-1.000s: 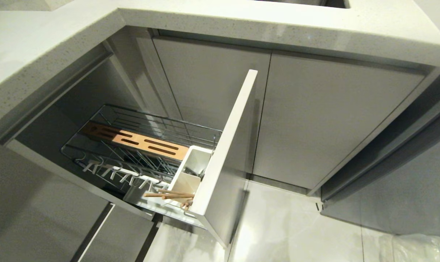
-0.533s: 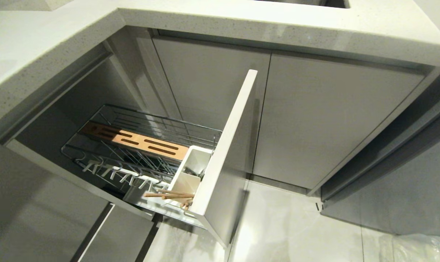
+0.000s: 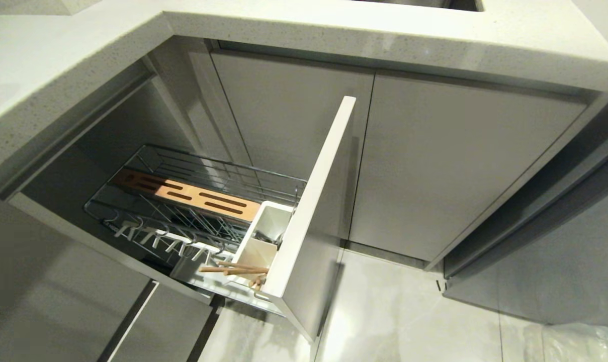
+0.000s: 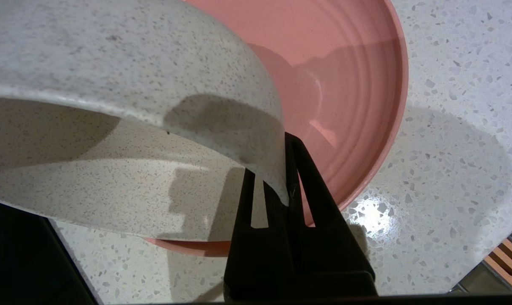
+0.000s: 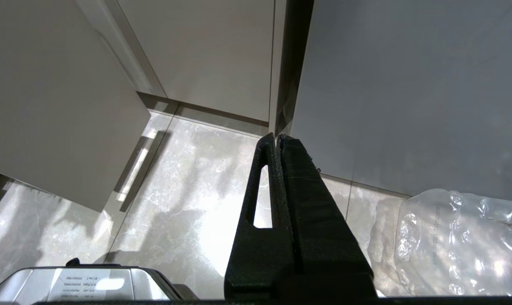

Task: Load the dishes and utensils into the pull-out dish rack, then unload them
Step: Take the fork out of the cupboard

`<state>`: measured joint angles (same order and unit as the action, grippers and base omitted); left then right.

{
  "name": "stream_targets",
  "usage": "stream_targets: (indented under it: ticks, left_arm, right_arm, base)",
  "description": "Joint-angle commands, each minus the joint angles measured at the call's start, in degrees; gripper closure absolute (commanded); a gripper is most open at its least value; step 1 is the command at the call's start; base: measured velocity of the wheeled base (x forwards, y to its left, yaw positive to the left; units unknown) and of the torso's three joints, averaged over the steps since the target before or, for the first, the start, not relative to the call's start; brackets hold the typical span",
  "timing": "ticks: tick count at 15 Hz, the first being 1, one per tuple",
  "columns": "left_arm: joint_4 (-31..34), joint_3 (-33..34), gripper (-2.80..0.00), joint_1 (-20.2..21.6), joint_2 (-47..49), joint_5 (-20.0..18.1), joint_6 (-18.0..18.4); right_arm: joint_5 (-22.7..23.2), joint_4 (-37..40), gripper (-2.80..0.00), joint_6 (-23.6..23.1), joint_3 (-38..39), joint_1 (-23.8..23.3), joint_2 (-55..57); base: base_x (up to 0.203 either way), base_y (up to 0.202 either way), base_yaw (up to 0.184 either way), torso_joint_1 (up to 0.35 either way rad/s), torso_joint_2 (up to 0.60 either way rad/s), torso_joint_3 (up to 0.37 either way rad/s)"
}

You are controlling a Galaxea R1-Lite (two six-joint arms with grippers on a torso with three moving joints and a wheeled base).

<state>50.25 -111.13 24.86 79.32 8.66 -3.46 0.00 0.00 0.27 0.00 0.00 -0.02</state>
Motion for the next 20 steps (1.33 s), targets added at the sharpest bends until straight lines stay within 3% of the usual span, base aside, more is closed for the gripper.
stream_targets:
  ticks: [1, 2, 3, 4, 12, 17, 18, 20]
  left_arm:
    - [0.29, 0.12, 0.0, 0.02, 0.13, 0.13, -0.05]
    - [0.29, 0.3, 0.0, 0.02, 0.13, 0.13, 0.03]
    - [0.29, 0.39, -0.73, 0.02, 0.13, 0.13, 0.03]
    - [0.29, 0.53, -2.8, 0.02, 0.04, 0.05, 0.03]
    - [-0.99, 0.91, -2.8, -0.32, -2.71, -0.1, -0.05]
    - [-7.92, 0.99, -2.8, -0.69, -11.02, -1.28, -1.91]
    - [-9.67, 0.91, 0.0, -1.27, -13.13, -2.38, -4.77]
    - [-15.45, 0.96, 0.0, -2.98, -15.96, -3.47, -14.86]
  right_arm:
    - [0.0, 0.0, 0.0, 0.0, 0.0, 0.0, 0.02]
    - [0.0, 0.0, 0.0, 0.0, 0.0, 0.0, 0.02]
    - [0.0, 0.0, 0.0, 0.0, 0.0, 0.0, 0.02]
    - [0.0, 0.0, 0.0, 0.0, 0.0, 0.0, 0.02]
    - [0.0, 0.0, 0.0, 0.0, 0.0, 0.0, 0.02]
    - [0.0, 0.0, 0.0, 0.0, 0.0, 0.0, 0.02]
    - [0.0, 0.0, 0.0, 0.0, 0.0, 0.0, 0.02]
    - [0.0, 0.0, 0.0, 0.0, 0.0, 0.0, 0.02]
  base:
    - [0.0, 0.0, 0.0, 0.0, 0.0, 0.0]
    - [0.0, 0.0, 0.0, 0.0, 0.0, 0.0]
    - [0.0, 0.0, 0.0, 0.0, 0.0, 0.0]
    - [0.0, 0.0, 0.0, 0.0, 0.0, 0.0]
    - [0.0, 0.0, 0.0, 0.0, 0.0, 0.0]
    - [0.0, 0.0, 0.0, 0.0, 0.0, 0.0]
    - [0.0, 0.0, 0.0, 0.0, 0.0, 0.0]
    - [0.0, 0.0, 0.0, 0.0, 0.0, 0.0]
